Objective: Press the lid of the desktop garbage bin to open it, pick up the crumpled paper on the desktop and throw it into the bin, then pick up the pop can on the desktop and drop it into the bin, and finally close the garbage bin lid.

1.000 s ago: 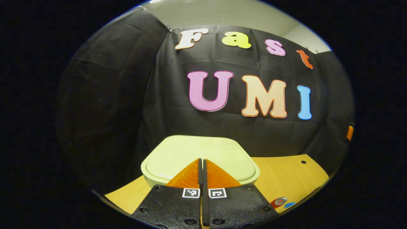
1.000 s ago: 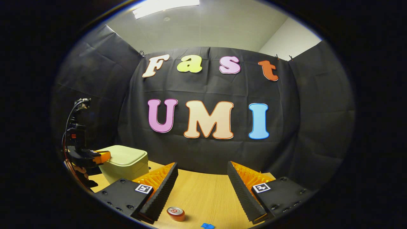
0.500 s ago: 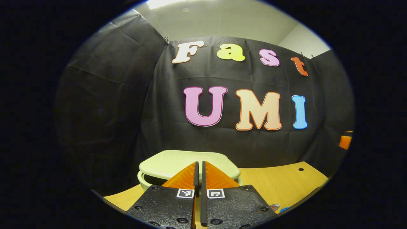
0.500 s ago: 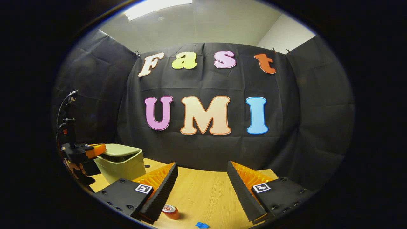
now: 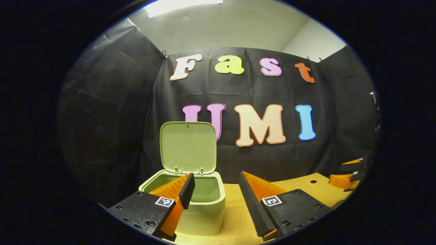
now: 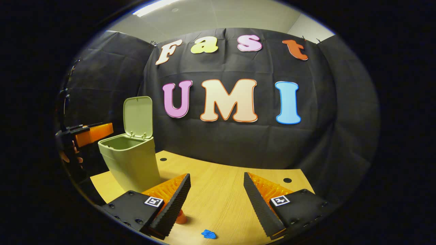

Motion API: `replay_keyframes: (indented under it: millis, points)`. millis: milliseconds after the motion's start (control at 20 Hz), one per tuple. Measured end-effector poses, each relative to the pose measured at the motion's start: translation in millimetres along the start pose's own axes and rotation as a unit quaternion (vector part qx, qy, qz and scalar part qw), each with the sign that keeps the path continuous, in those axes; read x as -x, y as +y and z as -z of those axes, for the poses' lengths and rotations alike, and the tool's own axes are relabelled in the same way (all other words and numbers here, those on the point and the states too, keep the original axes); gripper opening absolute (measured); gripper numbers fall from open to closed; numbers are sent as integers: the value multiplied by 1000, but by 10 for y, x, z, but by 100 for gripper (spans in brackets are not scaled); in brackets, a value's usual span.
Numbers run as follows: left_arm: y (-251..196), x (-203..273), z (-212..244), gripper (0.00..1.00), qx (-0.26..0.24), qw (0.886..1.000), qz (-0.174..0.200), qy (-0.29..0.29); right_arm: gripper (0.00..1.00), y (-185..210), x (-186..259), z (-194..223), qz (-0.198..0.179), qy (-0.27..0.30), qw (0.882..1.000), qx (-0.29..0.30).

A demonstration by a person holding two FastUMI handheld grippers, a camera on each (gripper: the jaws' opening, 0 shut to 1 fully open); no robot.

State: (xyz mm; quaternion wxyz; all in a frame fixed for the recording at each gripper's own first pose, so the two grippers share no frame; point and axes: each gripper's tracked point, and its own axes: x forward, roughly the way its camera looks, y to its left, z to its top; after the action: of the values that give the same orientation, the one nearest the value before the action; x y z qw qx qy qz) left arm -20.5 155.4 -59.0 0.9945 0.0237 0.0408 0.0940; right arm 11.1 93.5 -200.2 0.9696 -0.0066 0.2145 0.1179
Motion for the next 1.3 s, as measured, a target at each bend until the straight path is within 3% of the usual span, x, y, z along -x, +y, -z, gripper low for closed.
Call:
replay_keyframes:
  millis: [300,500,850,1150,1250,1300]
  points:
    - [-191,167,-83,89,-7,1000,3,-4,98,67,-175,714,-30,71,997,23]
    - [-179,283,-170,89,-17,1000,-6,-7,99,126,-275,1300,-53,127,990,39]
    - [-53,506,-182,93,-35,999,-32,-5,100,150,-214,2425,-78,256,962,53]
    - [103,648,-97,89,-44,997,-55,13,100,176,-93,2915,-84,309,945,66]
    - [154,677,-102,89,-45,997,-60,13,96,202,-65,3021,-89,325,939,63]
    - [171,687,-93,89,-45,997,-62,13,83,257,-58,3025,-95,325,940,49]
